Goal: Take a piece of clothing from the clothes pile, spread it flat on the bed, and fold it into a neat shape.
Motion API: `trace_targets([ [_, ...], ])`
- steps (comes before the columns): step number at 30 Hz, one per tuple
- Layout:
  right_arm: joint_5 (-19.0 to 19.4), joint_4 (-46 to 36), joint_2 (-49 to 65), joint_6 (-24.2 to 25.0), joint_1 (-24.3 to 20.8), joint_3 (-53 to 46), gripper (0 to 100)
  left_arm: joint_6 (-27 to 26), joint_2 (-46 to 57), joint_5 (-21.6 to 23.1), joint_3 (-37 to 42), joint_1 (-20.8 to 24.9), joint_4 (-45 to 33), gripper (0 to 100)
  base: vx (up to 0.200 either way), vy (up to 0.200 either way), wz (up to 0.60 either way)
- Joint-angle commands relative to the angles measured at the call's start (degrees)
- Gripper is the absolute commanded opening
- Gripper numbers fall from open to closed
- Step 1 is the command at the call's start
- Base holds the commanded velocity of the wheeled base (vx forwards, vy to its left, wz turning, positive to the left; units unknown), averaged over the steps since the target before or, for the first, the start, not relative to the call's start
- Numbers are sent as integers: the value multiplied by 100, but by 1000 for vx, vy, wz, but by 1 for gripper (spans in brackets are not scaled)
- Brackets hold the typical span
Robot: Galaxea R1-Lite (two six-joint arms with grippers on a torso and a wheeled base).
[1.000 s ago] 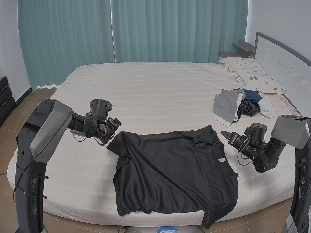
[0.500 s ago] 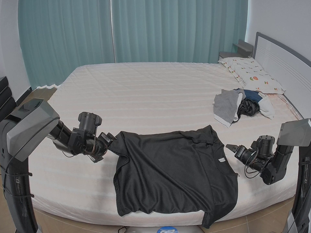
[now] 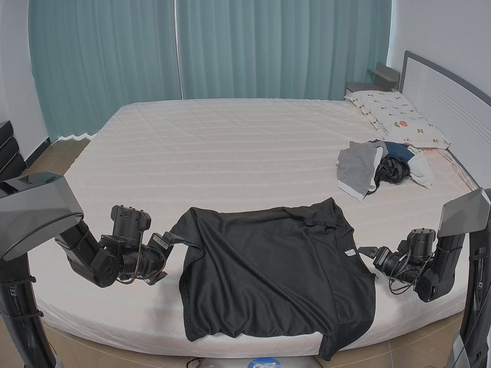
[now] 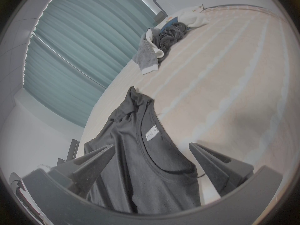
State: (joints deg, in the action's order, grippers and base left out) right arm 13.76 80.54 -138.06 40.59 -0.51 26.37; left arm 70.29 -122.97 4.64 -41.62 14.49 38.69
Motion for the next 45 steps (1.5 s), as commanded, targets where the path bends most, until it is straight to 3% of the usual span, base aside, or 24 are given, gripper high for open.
trace_targets([
  [1, 21, 14, -107, 10, 16, -88, 100, 29, 71, 19, 189, 62, 121, 100, 0, 0, 0],
  [6, 30, 49, -81, 10, 7, -88, 100, 29, 10, 19, 198, 124, 139, 100, 0, 0, 0],
  [15, 21, 541, -151, 45, -116, -325, 100, 29, 1, 10, 198, 133, 139, 100, -200, 0, 0],
  [27, 21, 559, -151, 45, -116, -290, 100, 72, 1, 10, 128, 133, 139, 100, 0, 0, 0],
  [39, 21, 568, -160, 54, -125, -317, 100, 55, 1, -7, 180, 150, 139, 100, 0, -200, 0],
  [45, -23, 559, -204, 10, -265, -387, 100, 2, -87, -122, 180, 229, 147, 100, 0, 0, 0],
])
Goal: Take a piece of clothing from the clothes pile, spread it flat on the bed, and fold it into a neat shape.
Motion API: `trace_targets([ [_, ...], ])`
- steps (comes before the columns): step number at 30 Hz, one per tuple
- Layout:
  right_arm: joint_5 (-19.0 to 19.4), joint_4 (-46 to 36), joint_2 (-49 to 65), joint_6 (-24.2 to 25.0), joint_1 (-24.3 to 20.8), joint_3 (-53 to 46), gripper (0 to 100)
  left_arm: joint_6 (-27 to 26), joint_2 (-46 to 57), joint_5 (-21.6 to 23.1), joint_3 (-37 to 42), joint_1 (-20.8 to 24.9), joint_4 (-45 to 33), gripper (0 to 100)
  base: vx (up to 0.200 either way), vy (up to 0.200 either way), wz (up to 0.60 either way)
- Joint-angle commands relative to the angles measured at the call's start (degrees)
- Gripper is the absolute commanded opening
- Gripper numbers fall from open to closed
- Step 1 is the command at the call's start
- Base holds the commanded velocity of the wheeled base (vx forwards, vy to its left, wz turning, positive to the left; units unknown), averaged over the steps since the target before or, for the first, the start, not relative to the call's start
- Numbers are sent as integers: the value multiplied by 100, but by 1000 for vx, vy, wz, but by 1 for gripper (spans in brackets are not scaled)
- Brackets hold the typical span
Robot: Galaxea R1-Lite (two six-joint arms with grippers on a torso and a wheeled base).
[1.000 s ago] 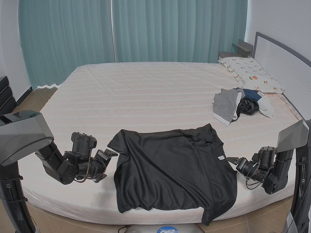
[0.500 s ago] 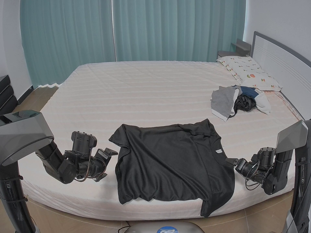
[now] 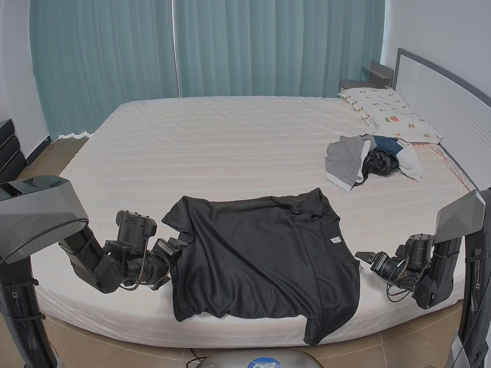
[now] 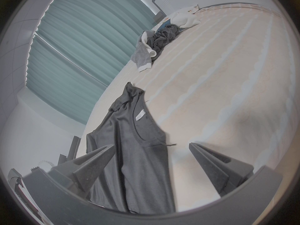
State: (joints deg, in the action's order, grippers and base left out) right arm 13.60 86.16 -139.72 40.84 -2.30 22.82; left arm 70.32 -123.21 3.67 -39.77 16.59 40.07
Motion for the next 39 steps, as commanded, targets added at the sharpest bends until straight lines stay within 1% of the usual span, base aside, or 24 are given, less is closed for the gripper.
trace_targets([
  [1, -7, -3, -56, -15, -112, -41, 100, 0, -63, -24, -14, 20, 10, 100, 0, 0, 0],
  [10, -42, -29, -231, -76, -517, 117, 100, 52, -63, -24, -84, -33, 1, 100, 0, 0, 0],
  [13, -51, -100, -267, -111, -552, 214, 100, 44, -54, -33, -84, -33, 1, 100, 0, 0, 0],
  [16, -60, -108, -425, -366, -561, 258, 100, 44, -28, -42, -93, -51, 1, 100, 0, 0, 0],
  [18, -51, -91, -522, -718, -561, 267, 100, 44, -1, -42, -84, -42, 1, 100, 0, 0, 0],
  [20, -51, -91, -583, -823, -561, 293, 100, 52, 8, -42, -84, -42, -8, 100, 0, 0, 0],
  [23, -51, -108, -592, -849, -596, 328, 100, 52, -1, -42, -93, -42, 1, 100, 0, 0, 0],
  [24, -51, -108, -592, -849, -596, 328, 0, 52, -1, -42, -93, -42, 1, 100, 0, 0, 0],
  [29, -60, -65, -601, -867, -605, 319, 0, 44, -19, -51, -93, -77, 1, 100, 0, 0, 0],
  [33, -165, -56, -539, -858, -534, 232, 0, 0, -63, -156, -93, -112, 1, 100, 0, 0, 0],
  [34, -227, -100, -478, -867, -438, 161, 0, 0, -63, -156, -93, -130, 1, 100, 0, 0, 0],
  [37, -227, -108, -355, -876, -191, 100, 0, -9, -63, -165, -84, -130, 1, 100, 0, 0, 0],
  [39, -227, -108, -284, -893, 72, 38, 0, -79, -54, -165, -58, -139, -8, 100, 0, 0, 0],
])
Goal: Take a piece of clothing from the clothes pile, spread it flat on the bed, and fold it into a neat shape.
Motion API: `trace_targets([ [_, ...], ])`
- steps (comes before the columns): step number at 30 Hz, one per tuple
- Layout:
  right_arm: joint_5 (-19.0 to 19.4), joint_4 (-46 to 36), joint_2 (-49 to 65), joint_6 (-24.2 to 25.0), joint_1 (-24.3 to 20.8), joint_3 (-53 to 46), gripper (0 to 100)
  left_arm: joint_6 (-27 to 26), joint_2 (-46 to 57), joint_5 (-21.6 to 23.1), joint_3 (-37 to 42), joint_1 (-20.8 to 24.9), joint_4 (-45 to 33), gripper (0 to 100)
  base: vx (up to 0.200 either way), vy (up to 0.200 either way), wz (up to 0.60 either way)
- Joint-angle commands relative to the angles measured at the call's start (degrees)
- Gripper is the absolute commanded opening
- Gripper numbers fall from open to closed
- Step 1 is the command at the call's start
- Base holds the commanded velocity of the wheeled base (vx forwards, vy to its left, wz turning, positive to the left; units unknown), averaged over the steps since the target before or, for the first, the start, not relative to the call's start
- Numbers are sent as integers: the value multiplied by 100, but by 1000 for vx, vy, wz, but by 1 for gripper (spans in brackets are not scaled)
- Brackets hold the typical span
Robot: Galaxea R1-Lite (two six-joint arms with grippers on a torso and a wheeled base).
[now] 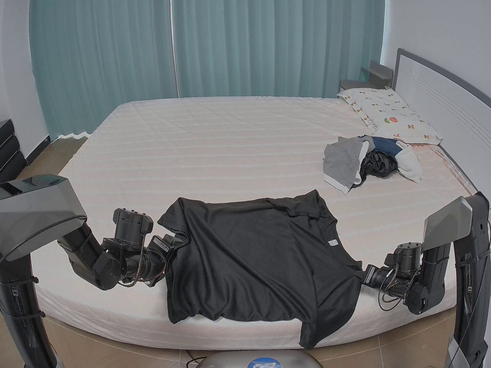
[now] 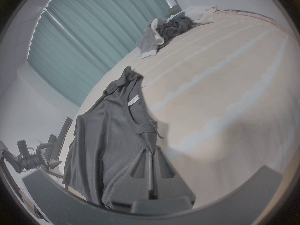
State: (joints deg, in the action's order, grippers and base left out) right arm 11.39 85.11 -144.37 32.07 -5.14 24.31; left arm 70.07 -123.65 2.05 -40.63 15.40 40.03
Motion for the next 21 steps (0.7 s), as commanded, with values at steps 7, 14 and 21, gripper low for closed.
trace_targets([
  [7, 66, 5, 331, -61, 769, -163, 0, -310, -19, -3, 82, -89, -48, 100, 0, 0, 0],
  [14, 74, 14, 278, -114, 1165, 118, 0, -1031, -203, -178, 301, -54, -4, 100, 0, 0, 0],
  [21, 66, -4, 225, -105, 1376, 373, 0, -1285, -520, -574, 310, 148, 4, 100, 0, 0, 0],
])
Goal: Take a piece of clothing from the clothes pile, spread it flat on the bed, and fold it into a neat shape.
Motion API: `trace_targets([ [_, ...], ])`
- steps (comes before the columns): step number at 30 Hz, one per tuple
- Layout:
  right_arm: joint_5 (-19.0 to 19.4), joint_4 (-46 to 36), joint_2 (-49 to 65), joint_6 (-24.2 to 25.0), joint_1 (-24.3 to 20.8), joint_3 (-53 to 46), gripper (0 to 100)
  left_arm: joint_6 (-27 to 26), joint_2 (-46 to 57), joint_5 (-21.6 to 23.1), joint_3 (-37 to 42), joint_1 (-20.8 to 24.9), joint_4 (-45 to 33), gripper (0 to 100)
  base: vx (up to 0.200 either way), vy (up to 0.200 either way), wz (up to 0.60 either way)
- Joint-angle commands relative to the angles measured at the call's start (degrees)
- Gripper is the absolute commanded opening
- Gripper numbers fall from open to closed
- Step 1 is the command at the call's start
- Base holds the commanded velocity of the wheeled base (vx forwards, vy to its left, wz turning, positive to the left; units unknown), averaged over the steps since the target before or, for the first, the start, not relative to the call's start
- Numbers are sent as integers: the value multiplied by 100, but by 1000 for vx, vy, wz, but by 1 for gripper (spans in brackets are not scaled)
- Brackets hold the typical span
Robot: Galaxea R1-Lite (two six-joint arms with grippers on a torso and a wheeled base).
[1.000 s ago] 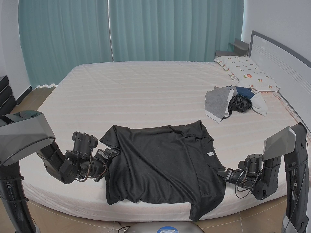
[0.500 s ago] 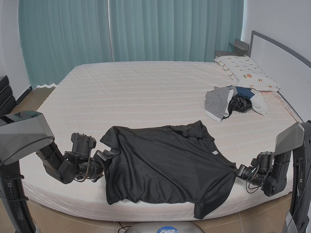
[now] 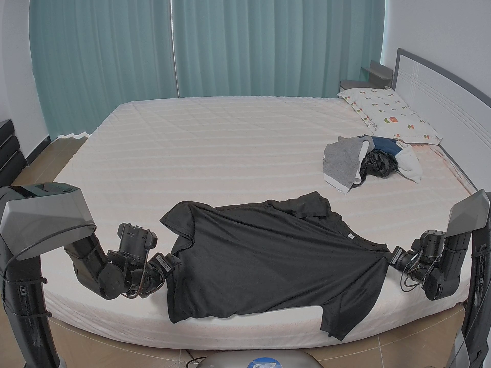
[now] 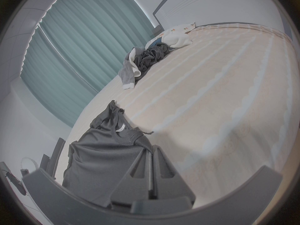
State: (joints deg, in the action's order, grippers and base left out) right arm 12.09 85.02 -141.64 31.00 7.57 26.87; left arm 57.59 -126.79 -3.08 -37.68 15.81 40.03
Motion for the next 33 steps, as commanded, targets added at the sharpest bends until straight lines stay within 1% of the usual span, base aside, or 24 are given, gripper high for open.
trace_targets([
  [1, -5, 6, -56, 2, 104, 117, 0, -37, -205, -70, 15, 115, 4, 100, 0, 0, 0],
  [3, -14, -3, -65, 11, 148, 258, 0, -37, -205, -96, 15, 247, 4, 100, 0, 0, 0],
  [11, -14, -91, -162, 11, 359, 539, 0, -46, -223, -166, 50, 537, -13, 100, 0, 0, 0],
  [20, -14, -205, -223, 11, 473, 732, 0, -231, -487, -641, 68, 713, 4, 100, 0, 0, 0],
  [27, -14, -205, -241, 11, 456, 706, 0, -222, -443, -667, 200, 889, 4, 100, 0, 0, 0],
  [31, -14, -205, -241, 11, 456, 706, 0, -239, -434, -667, 296, 1064, 4, 100, 0, 0, 0],
  [32, -14, -205, -232, 11, 456, 706, 0, -301, -434, -667, 402, 1214, 4, 100, 0, 0, 0],
  [33, -14, -205, -232, 11, 456, 697, 0, -336, -434, -667, 437, 1249, 4, 100, 0, 0, 0],
])
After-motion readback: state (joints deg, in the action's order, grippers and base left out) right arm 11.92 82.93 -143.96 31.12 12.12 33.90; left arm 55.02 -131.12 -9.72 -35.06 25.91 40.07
